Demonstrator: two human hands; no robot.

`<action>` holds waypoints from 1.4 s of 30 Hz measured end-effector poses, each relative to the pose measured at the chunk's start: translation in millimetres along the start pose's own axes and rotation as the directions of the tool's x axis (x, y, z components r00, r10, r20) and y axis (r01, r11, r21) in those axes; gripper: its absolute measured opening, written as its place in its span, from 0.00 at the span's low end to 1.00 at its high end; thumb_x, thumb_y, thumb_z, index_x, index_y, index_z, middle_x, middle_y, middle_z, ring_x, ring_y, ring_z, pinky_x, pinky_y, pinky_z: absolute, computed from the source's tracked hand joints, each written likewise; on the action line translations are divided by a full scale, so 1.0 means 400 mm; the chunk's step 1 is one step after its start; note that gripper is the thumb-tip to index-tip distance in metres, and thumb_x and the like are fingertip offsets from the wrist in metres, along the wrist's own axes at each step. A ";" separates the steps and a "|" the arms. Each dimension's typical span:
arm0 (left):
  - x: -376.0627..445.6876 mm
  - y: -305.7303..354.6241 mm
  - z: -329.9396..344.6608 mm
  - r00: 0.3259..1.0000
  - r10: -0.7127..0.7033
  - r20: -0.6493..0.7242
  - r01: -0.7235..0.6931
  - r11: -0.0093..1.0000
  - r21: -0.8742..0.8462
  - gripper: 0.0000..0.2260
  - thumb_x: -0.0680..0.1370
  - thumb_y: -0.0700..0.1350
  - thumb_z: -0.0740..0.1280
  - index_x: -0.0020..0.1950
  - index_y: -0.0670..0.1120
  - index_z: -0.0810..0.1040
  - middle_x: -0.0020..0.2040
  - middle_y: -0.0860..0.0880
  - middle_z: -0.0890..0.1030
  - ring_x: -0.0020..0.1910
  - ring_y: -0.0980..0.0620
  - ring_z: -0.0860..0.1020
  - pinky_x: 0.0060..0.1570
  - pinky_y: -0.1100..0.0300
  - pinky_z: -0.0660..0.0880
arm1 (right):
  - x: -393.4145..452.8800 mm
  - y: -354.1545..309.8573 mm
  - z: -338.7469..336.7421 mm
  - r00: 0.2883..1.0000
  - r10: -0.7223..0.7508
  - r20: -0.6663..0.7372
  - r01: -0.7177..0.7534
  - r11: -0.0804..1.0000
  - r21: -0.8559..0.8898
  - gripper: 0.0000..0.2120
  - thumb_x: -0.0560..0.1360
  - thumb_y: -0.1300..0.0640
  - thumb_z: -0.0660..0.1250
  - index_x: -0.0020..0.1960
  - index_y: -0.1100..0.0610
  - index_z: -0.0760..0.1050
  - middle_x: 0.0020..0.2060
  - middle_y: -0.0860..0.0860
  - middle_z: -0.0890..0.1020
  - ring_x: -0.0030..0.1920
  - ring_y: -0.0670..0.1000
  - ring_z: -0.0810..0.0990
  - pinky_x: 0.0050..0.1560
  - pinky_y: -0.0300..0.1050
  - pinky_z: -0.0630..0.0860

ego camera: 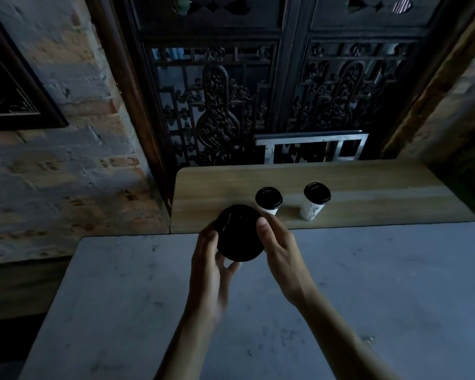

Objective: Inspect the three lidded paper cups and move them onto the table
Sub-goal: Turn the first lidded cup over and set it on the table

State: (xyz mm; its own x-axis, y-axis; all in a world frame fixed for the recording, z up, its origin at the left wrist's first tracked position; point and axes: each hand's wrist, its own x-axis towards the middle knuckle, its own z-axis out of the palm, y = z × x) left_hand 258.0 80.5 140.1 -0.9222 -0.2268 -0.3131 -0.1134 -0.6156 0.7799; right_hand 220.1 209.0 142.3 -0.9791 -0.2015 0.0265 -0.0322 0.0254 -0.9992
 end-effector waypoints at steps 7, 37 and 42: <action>0.030 -0.040 -0.097 0.987 -0.056 -0.151 0.074 0.990 0.116 0.13 0.87 0.43 0.58 0.62 0.54 0.80 0.61 0.52 0.84 0.69 0.46 0.78 0.64 0.45 0.77 | 0.007 0.079 0.055 0.943 0.318 0.097 -0.330 0.933 0.143 0.15 0.84 0.43 0.59 0.58 0.46 0.83 0.53 0.42 0.88 0.57 0.40 0.84 0.60 0.50 0.77; 0.051 -0.202 -0.323 0.934 -0.153 -0.322 0.275 0.885 0.377 0.10 0.86 0.45 0.59 0.56 0.58 0.79 0.62 0.47 0.81 0.65 0.43 0.79 0.50 0.57 0.80 | -0.045 0.373 0.140 0.767 0.627 0.134 -0.637 0.769 0.052 0.19 0.87 0.46 0.56 0.69 0.55 0.75 0.64 0.56 0.80 0.66 0.55 0.78 0.63 0.53 0.78; 0.066 -0.203 -0.336 0.926 -0.167 -0.337 0.290 0.889 0.355 0.09 0.86 0.45 0.61 0.55 0.56 0.80 0.62 0.46 0.81 0.65 0.42 0.79 0.51 0.55 0.80 | -0.038 0.367 0.139 0.772 0.623 0.128 -0.631 0.775 0.031 0.18 0.86 0.46 0.57 0.69 0.55 0.74 0.64 0.56 0.79 0.66 0.55 0.76 0.66 0.57 0.77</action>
State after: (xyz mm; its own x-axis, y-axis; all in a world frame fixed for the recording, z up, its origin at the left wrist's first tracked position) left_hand 292.5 23.4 -4.3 -0.7108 -0.3618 -0.6032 -0.4991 -0.3448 0.7950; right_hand 241.6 161.3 -6.4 -0.7501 -0.2654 -0.6058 0.5987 0.1169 -0.7924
